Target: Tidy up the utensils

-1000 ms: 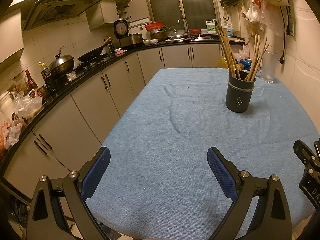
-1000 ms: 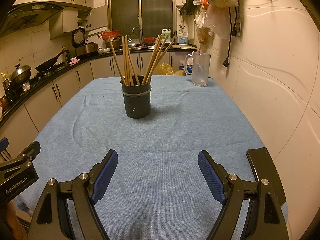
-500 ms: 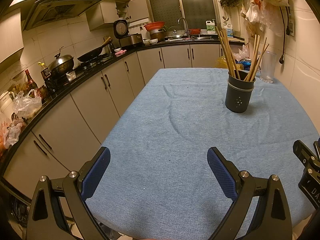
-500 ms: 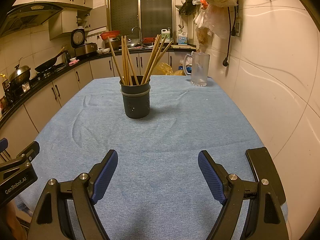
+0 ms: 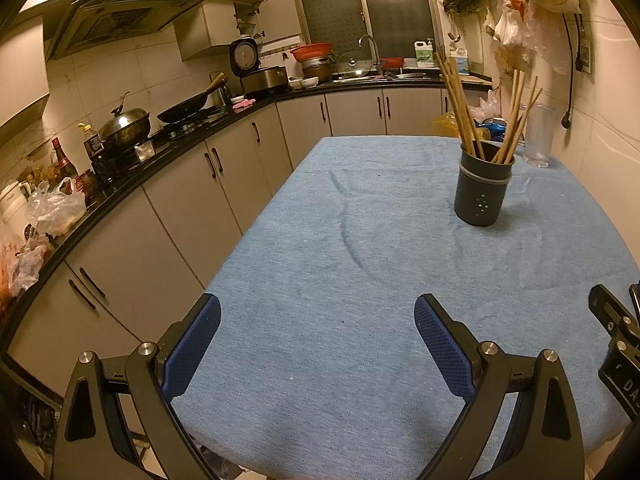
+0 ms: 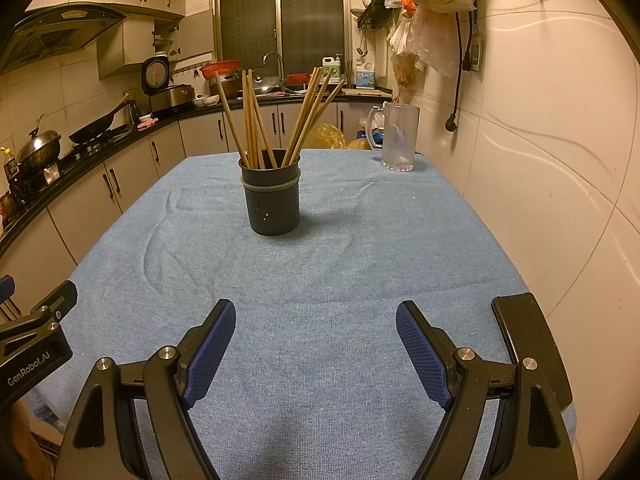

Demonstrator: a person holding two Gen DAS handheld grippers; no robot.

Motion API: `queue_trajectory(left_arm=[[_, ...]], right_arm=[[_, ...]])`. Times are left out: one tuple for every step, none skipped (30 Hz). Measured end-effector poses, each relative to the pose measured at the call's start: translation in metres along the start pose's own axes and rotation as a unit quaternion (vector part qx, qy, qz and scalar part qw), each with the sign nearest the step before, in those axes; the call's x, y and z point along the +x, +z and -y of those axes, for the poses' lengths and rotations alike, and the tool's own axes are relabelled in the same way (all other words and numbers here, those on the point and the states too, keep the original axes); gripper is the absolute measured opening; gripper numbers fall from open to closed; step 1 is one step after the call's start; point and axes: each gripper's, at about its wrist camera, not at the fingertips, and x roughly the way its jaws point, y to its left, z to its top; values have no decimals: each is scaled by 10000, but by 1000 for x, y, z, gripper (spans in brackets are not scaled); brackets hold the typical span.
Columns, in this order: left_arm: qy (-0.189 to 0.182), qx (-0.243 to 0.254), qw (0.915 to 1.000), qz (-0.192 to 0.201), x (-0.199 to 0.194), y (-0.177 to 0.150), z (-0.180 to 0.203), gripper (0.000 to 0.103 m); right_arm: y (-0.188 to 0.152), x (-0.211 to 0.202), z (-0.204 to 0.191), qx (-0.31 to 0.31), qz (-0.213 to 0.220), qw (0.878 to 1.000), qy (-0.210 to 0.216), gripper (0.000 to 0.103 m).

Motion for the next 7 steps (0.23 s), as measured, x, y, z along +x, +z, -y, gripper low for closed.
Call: queue_trajectory(left_arm=[[15,-63,10000,23,1,2,-4,97],[61,-193,9998,-2,6,6,-11,97],[65,-258,9996,-65,13,9,-18,97],[38,-289,9994,-172,22,12,-23,97],[11,-320,9991,-284,33,15,-28,97],[12,-342,9987,-385,44,16,-31,97],[52,-352,9981,-494,56,17,-32,97]], right_arm=[[1,2,2,16,-16,10000,-3,86],[2,5,6,76,-61,10000,-20,86],[5,10,13,182,-127,9997,-36,86],[7,15,20,277,-177,9994,-79,86],[10,25,29,355,-257,9988,-202,88],[11,33,35,379,-327,9983,-287,90],[14,47,44,425,-455,9972,-415,90]])
